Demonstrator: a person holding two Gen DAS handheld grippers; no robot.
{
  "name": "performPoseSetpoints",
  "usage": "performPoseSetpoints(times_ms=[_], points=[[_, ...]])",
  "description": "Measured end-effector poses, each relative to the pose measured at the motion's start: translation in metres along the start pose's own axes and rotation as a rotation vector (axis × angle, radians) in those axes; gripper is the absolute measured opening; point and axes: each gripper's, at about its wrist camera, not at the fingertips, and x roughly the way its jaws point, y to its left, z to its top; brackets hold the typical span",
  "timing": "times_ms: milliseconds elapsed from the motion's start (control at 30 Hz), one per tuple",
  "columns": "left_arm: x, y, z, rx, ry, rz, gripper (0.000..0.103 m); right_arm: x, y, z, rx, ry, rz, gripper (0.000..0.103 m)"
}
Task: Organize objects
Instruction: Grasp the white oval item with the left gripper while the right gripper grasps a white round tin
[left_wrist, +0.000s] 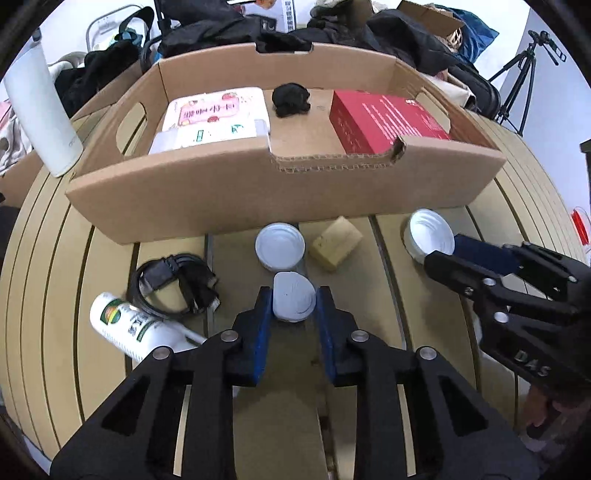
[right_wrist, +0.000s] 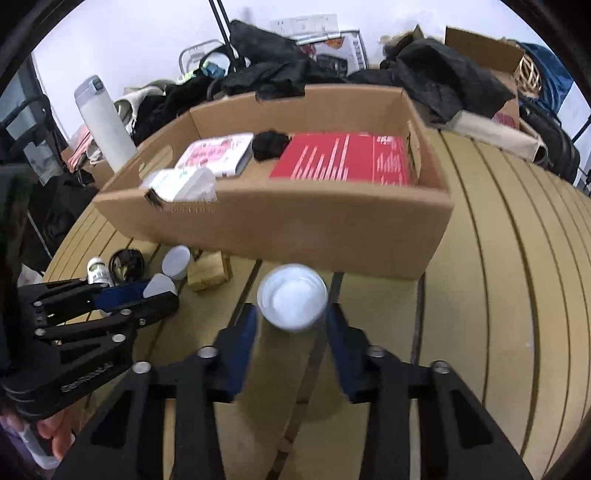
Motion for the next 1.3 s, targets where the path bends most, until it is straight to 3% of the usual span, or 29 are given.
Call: performPoseSetpoints(times_ms=[200, 467, 567, 633, 700, 800, 833, 900, 967, 1067, 1133, 1300], points=[[-0.038, 0.004, -0.020, -0.074, -0.013, -0.081, 0.020, -0.018, -0.002, -0.013, 0.028, -0.013, 0.027, 0.017], [-0.114, 0.005, -0.053, -0.094, -0.095, -0.103, 0.020, -0.065, -0.013, -0.037, 0.138, -0.043, 0.082, 0.016], [-0.119, 0.010, -0.059, -0.098, -0.095, -0.089, 0.020, -0.070, -0.027, -0.030, 0.207, -0.068, 0.098, 0.025], [-0.118, 0.014, -0.060, -0.109, -0.088, -0.095, 0.020, -0.068, -0.030, -0.022, 0.230, -0.081, 0.120, 0.044], [-0.118, 0.016, -0.060, -0.112, -0.095, -0.097, 0.020, -0.062, -0.032, -0.014, 0.223, -0.077, 0.120, 0.075], [-0.116, 0.018, -0.059, -0.104, -0.118, -0.088, 0.020, -0.045, -0.031, 0.001, 0.187, -0.076, 0.074, 0.075], [-0.114, 0.019, -0.058, -0.108, -0.119, -0.092, 0.020, -0.039, -0.029, 0.005, 0.167, -0.072, 0.038, 0.074], [-0.109, 0.022, -0.056, -0.113, -0.106, -0.101, 0.020, -0.025, -0.026, 0.013, 0.121, -0.070, -0.030, 0.049], [-0.104, 0.026, -0.055, -0.116, -0.100, -0.098, 0.020, -0.006, -0.023, 0.019, 0.107, -0.022, -0.032, 0.035], [-0.098, 0.031, -0.055, -0.135, -0.086, -0.099, 0.020, 0.017, -0.010, 0.018, 0.040, 0.024, -0.100, 0.024], [-0.098, 0.032, -0.056, -0.136, -0.083, -0.103, 0.020, 0.018, 0.001, 0.017, -0.013, 0.008, -0.129, 0.009], [-0.114, 0.024, -0.061, -0.106, -0.101, -0.109, 0.020, 0.002, 0.016, 0.003, -0.067, -0.001, -0.157, 0.007]])
